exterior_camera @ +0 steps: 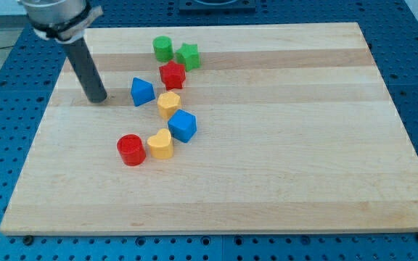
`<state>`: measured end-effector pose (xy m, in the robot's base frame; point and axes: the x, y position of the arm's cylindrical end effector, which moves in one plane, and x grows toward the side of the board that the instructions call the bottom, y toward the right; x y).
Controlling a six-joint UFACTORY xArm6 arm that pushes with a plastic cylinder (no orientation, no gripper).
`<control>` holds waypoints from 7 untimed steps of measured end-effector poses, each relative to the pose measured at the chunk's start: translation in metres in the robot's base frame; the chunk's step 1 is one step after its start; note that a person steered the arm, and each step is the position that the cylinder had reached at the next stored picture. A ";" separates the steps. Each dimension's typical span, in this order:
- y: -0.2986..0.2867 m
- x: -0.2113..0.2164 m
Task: Touch the left side of the blue triangle
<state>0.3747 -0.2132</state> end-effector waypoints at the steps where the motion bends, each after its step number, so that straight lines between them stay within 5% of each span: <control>1: 0.013 -0.022; 7: 0.066 0.000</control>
